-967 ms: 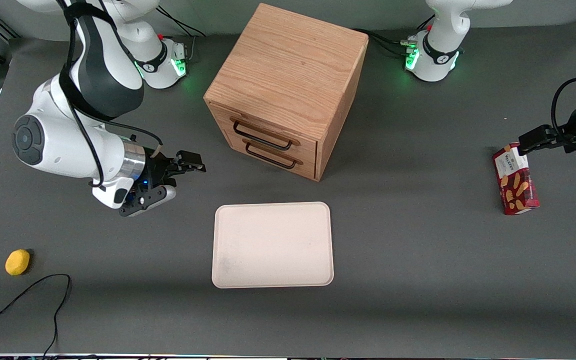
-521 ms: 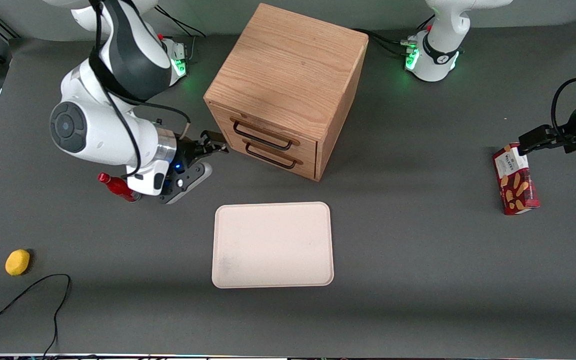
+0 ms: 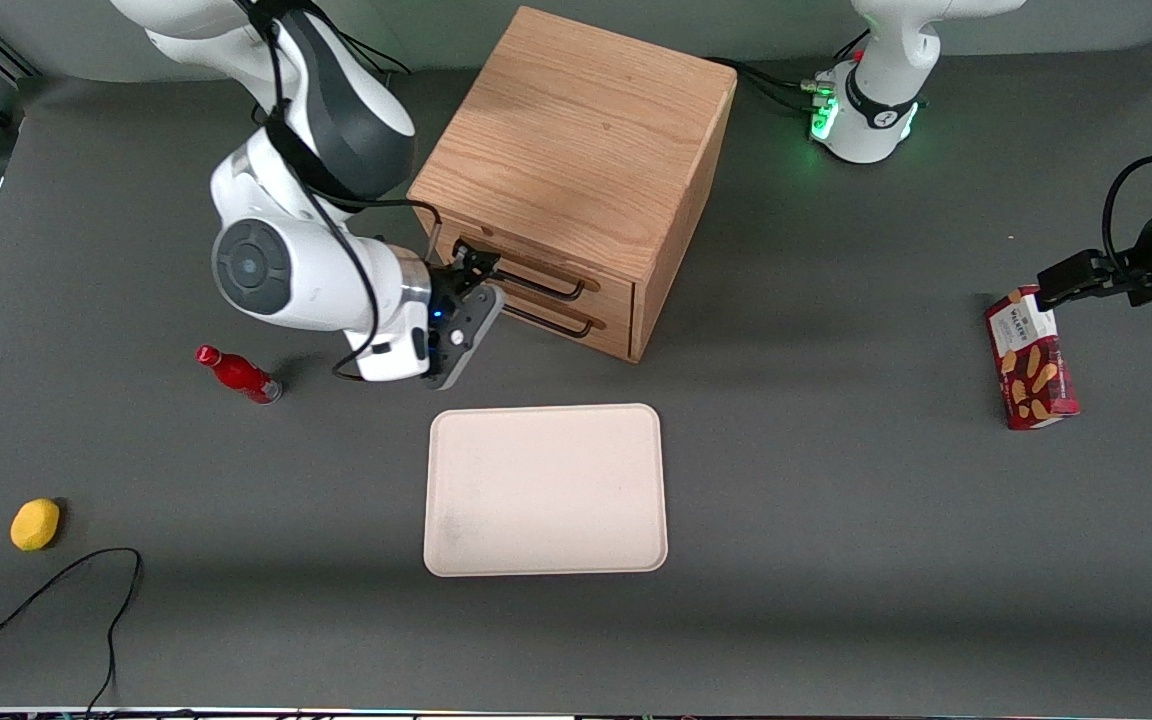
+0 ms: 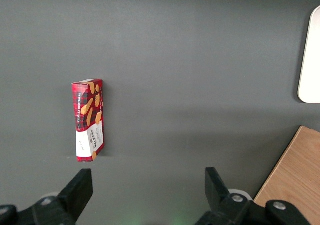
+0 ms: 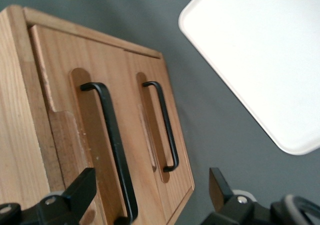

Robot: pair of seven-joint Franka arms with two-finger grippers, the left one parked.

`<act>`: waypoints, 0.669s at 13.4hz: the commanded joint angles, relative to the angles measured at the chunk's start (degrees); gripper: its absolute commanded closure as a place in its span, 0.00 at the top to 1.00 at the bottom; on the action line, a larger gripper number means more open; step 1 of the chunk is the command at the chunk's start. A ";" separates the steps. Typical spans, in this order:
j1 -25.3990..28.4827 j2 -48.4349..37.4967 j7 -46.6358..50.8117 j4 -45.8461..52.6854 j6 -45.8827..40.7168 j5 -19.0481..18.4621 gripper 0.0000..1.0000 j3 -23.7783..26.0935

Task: Open upper drawer

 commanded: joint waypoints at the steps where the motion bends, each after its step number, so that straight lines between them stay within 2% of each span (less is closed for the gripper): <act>1: 2.05 1.66 -4.12 1.56 -1.48 -0.71 1.00 0.39; 2: 2.59 1.74 -6.04 1.56 -2.70 -2.98 1.00 0.39; 3: 3.11 1.75 -6.41 1.21 -3.32 -3.61 1.00 0.39; 9: 3.03 2.53 -7.38 -0.29 -3.24 -3.71 1.00 0.39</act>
